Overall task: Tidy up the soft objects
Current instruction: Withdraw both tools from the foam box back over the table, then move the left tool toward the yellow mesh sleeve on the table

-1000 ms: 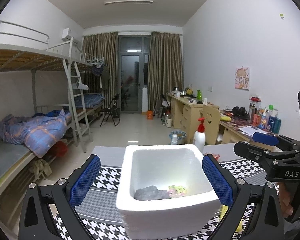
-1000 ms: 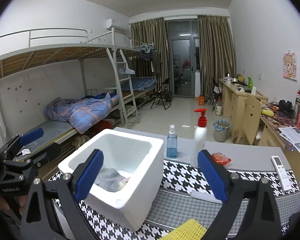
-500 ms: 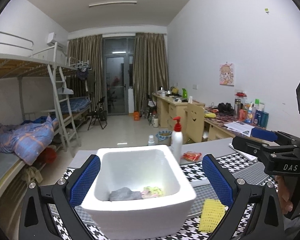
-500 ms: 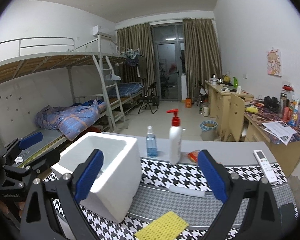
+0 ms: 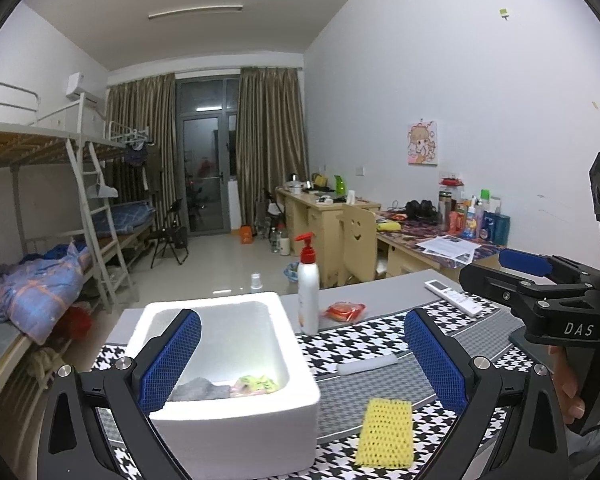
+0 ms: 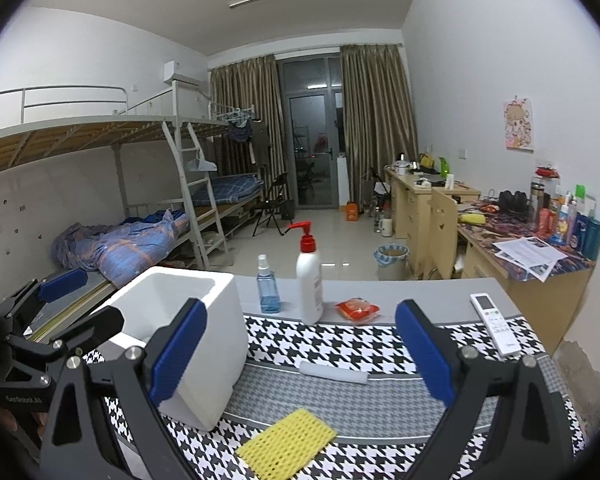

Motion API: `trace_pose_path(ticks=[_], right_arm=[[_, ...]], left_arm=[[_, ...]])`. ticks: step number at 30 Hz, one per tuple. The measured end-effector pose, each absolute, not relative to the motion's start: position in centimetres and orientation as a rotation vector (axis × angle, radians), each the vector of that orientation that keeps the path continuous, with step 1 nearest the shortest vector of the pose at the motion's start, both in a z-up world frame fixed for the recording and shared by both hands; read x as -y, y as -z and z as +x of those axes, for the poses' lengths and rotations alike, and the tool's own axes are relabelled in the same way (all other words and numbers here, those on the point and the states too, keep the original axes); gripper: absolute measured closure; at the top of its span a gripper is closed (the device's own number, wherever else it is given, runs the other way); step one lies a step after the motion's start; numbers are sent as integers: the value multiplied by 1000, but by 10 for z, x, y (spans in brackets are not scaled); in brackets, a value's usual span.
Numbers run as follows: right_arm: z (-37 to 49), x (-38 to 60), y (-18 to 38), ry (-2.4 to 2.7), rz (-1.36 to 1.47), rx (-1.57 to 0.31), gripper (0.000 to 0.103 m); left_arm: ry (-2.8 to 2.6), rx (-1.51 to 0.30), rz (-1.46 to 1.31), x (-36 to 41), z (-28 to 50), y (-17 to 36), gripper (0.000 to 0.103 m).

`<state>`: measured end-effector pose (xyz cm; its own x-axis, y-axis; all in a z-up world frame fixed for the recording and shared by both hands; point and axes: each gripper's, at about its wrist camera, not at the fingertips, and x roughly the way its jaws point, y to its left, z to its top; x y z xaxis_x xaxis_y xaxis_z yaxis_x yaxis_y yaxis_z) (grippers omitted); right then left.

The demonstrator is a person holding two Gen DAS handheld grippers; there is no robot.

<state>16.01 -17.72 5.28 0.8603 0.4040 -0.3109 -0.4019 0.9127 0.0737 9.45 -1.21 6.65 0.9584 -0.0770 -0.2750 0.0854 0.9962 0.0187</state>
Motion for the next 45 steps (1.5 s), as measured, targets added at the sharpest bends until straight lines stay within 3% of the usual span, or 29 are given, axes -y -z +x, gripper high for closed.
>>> trace_pose_path(ticks=[45], right_arm=[[157, 236, -34, -308, 42, -353, 5]], left_arm=[[243, -388, 72, 73, 105, -34, 1]])
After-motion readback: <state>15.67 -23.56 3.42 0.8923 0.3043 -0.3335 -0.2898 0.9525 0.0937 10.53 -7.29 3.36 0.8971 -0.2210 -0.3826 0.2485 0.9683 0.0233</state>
